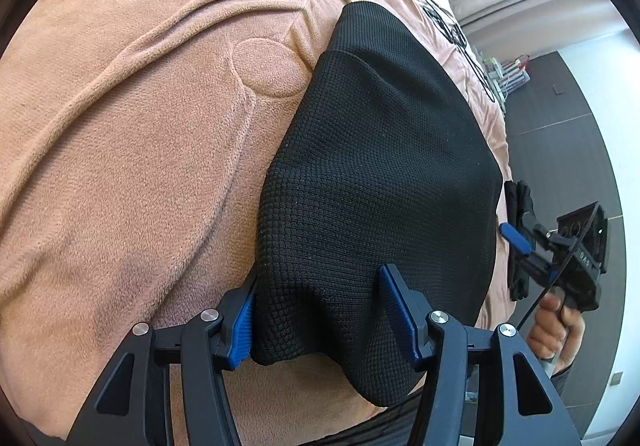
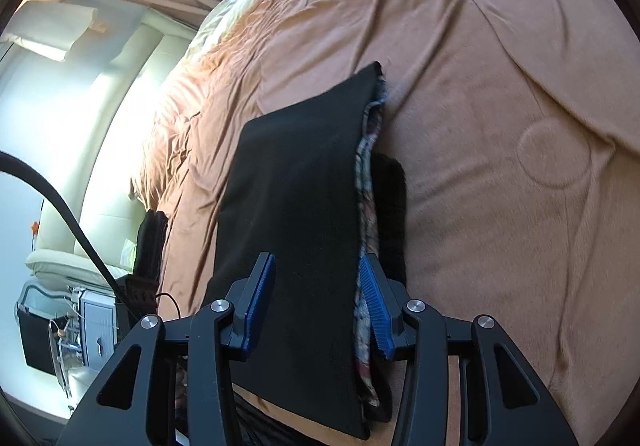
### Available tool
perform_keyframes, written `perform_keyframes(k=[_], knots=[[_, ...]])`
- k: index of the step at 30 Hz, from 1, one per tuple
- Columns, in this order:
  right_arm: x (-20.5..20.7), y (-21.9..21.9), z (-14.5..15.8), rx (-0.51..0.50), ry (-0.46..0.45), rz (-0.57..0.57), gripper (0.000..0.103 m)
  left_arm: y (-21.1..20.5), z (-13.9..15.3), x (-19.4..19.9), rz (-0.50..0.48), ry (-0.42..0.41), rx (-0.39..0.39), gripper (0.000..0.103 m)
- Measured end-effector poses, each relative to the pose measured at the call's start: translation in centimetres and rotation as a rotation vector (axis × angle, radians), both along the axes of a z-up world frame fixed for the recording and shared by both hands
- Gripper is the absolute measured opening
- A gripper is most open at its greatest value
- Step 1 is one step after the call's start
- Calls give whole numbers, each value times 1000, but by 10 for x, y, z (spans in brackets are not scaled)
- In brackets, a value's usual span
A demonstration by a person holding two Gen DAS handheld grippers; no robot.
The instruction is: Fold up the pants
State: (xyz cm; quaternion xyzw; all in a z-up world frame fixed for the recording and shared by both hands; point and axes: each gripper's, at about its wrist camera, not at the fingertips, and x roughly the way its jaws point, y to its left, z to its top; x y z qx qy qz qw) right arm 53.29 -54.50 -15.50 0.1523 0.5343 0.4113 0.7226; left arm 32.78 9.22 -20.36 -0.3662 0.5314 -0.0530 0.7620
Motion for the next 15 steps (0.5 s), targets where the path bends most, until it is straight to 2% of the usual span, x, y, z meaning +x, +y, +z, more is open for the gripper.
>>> perform_keyframes(k=[9, 15], knots=[[-17, -8, -1, 52, 24, -1, 42, 5, 0, -4, 8, 1, -9, 58], [-24, -11, -16, 48, 52, 14, 42, 5, 0, -4, 9, -1, -11, 58]])
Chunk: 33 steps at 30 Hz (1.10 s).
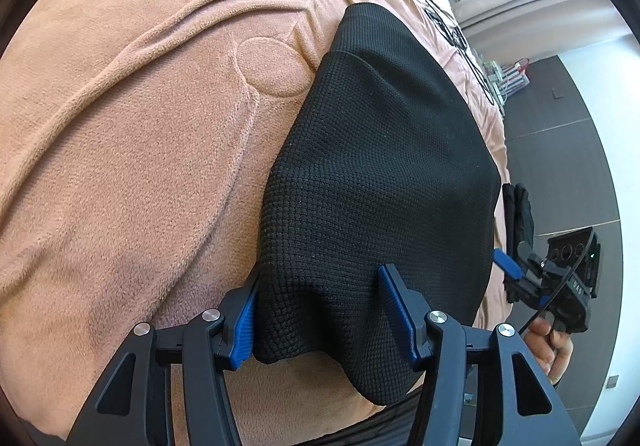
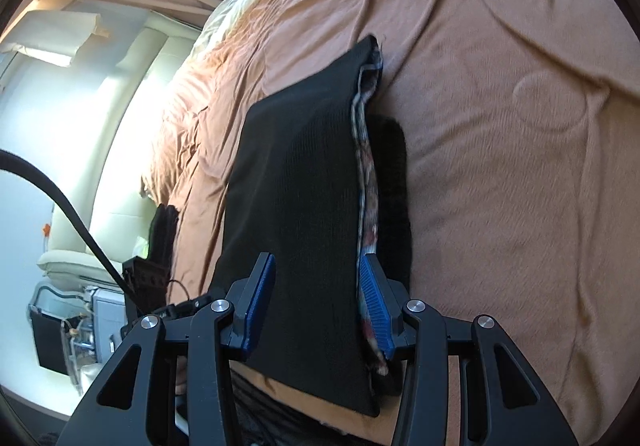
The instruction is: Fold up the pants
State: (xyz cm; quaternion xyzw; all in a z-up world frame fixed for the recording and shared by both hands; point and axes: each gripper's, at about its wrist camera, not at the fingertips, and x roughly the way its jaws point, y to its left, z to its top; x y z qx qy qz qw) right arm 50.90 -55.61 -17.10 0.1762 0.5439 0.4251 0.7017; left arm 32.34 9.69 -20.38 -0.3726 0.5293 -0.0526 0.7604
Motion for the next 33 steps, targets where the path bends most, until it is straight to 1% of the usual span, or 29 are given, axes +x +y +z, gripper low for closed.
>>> perform_keyframes(k=[4, 9, 11, 12, 14, 15, 16, 17, 18, 20, 23, 26, 29, 31, 33], knots=[[-1, -3, -5, 6, 15, 3, 42, 0, -1, 0, -1, 1, 1, 58], [1, -4, -6, 4, 12, 5, 42, 0, 0, 0, 0, 2, 1, 58], [-1, -2, -8, -2, 4, 14, 31, -1, 0, 0, 0, 2, 1, 58], [-1, -1, -8, -6, 3, 20, 28, 0, 0, 0, 1, 2, 1, 58], [-1, 1, -9, -23, -6, 27, 17, -1, 0, 0, 1, -2, 8, 58], [-2, 4, -10, -25, -9, 32, 16, -1, 0, 1, 1, -2, 9, 58], [-2, 6, -10, -31, -13, 39, 12, -2, 0, 1, 0, -2, 10, 58], [-3, 8, -10, -41, -20, 44, 4, -2, 0, 1, 0, -2, 11, 58], [-3, 10, -10, -57, -31, 46, 2, -2, 0, 1, 0, -2, 12, 58], [-8, 14, -6, -83, -67, 45, 1, -3, 2, 1, -4, -1, 15, 58], [-13, 11, 6, -92, -114, 39, 1, -2, 8, 1, -13, -1, 20, 58], [-15, 1, 15, -91, -130, 19, 0, 3, 18, 0, -17, -28, 23, 58], [-21, -6, 16, -104, -141, 5, 0, 12, 27, 0, -6, -64, 14, 58], [-23, -5, 14, -112, -137, 5, 0, 18, 28, 2, 12, -73, 20, 58], [-22, -5, 7, -132, -129, -1, 0, 21, 23, 8, 23, -61, 20, 58]])
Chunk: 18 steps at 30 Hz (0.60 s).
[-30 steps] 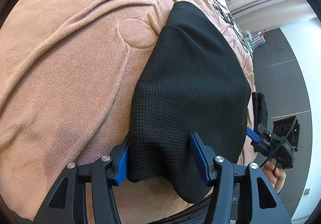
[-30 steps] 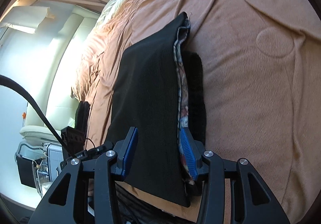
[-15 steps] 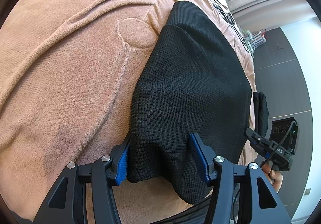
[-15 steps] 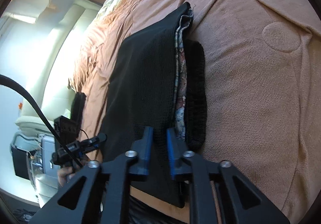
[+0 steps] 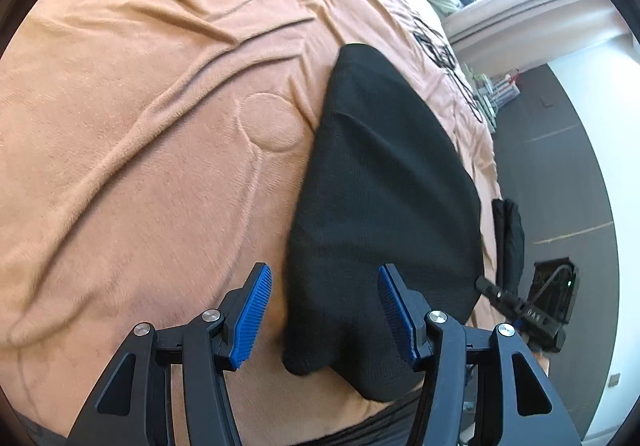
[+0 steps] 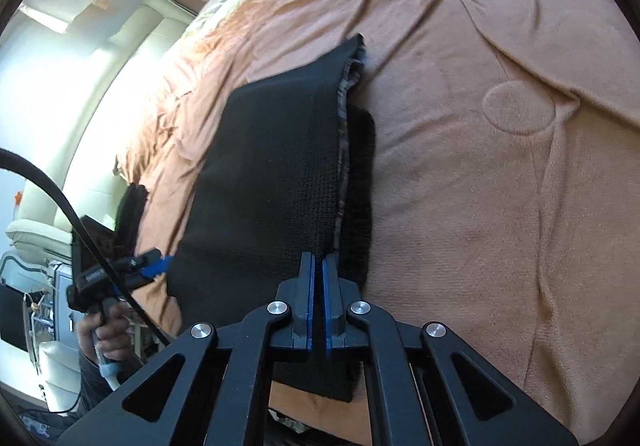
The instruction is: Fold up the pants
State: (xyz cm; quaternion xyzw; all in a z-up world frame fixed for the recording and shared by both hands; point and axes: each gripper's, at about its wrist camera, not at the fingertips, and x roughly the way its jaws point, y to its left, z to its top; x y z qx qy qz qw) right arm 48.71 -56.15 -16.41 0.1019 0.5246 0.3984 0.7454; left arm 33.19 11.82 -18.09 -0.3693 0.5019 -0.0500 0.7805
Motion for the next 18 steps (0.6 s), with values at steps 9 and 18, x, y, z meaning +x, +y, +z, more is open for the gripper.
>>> perform_keyframes(k=[9, 18], knots=[[-4, -1, 0, 12, 9, -26, 1, -7, -30, 4, 3, 57, -67, 29], [-14, -11, 6, 102, -22, -32, 46, -8, -30, -4, -2, 52, -85, 28]])
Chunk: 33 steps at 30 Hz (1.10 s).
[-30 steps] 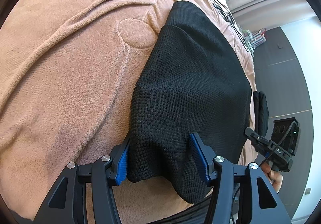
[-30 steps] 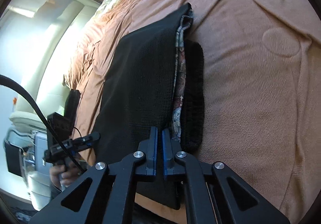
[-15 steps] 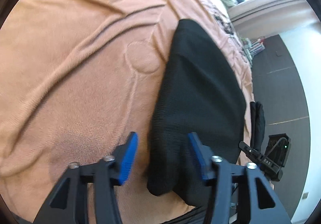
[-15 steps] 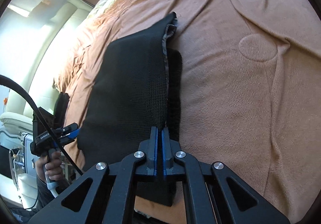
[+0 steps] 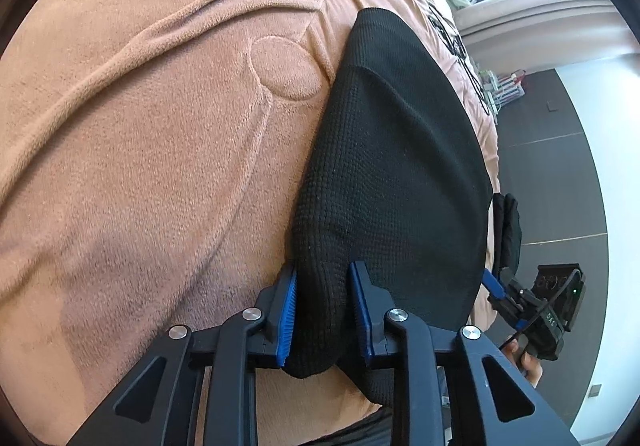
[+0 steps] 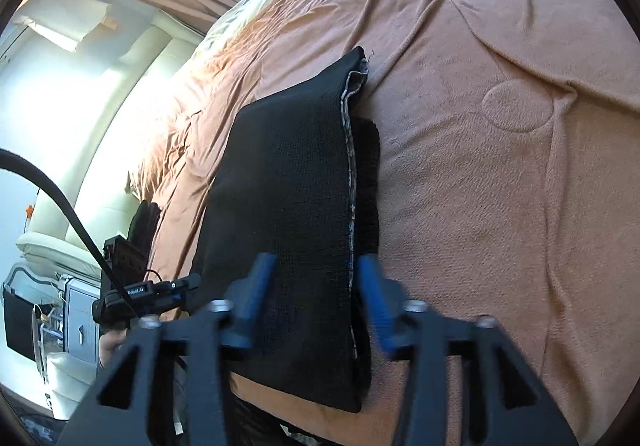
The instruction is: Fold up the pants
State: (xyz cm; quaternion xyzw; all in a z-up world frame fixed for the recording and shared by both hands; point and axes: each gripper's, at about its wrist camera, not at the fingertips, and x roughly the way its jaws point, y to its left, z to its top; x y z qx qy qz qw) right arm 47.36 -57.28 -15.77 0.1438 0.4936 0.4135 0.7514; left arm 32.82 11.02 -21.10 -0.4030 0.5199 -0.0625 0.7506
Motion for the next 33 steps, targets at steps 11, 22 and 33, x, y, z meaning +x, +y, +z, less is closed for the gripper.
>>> perform_keyframes(k=[11, 22, 33], knots=[[2, 17, -29, -110, 38, 15, 19, -2, 6, -16, -14, -17, -28, 13], [8, 0, -26, -52, 100, 68, 12, 3, 8, -20, -61, 33, 10, 27], [61, -21, -24, 106, 130, 3, 55, 32, 12, 14, 21, 37, 60, 54]])
